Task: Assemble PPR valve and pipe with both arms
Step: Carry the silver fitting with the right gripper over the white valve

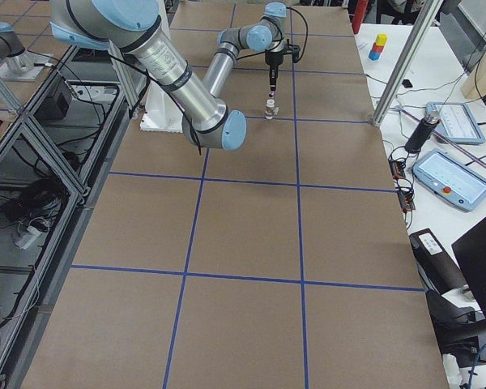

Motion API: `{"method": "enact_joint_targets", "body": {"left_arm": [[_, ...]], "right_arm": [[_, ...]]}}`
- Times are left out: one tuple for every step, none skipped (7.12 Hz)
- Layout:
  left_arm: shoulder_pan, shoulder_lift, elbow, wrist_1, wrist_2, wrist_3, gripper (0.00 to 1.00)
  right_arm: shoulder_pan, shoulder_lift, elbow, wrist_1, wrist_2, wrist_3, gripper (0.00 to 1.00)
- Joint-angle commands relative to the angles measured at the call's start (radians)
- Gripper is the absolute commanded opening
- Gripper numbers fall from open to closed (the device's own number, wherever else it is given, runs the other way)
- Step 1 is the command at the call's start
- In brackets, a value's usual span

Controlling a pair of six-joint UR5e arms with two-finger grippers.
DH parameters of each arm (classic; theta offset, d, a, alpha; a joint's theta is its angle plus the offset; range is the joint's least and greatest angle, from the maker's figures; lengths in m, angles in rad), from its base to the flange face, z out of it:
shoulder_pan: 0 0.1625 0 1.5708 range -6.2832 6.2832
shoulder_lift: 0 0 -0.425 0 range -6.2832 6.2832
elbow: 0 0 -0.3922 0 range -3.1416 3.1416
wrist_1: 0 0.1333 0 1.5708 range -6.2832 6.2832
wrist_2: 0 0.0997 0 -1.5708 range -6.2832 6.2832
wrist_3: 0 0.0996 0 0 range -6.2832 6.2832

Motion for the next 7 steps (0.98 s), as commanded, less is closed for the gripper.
{"method": "enact_joint_targets", "body": {"left_arm": [[0.0,0.0,0.0,0.0,0.0,0.0,1.0],[0.0,0.0,0.0,0.002,0.0,0.0,1.0],[0.0,0.0,0.0,0.0,0.0,0.0,1.0],[0.0,0.0,0.0,0.002,0.0,0.0,1.0],[0.0,0.0,0.0,0.0,0.0,0.0,1.0],[0.0,0.0,0.0,0.0,0.0,0.0,1.0],[0.0,0.0,0.0,0.0,-0.001,0.0,1.0]], "right_arm": [[-0.03,0.008,-0.05,0.072,-0.034,0.044,0.0],[-0.036,0.009,-0.072,0.081,-0.049,0.045,0.0],[-0.038,0.008,-0.077,0.081,-0.058,0.044,0.0],[-0.038,0.007,-0.077,0.081,-0.059,0.044,0.0],[-0.039,0.007,-0.077,0.081,-0.059,0.044,0.0],[-0.044,0.006,-0.077,0.081,-0.059,0.044,0.0],[-0.045,0.007,-0.077,0.081,-0.059,0.044,0.0]]}}
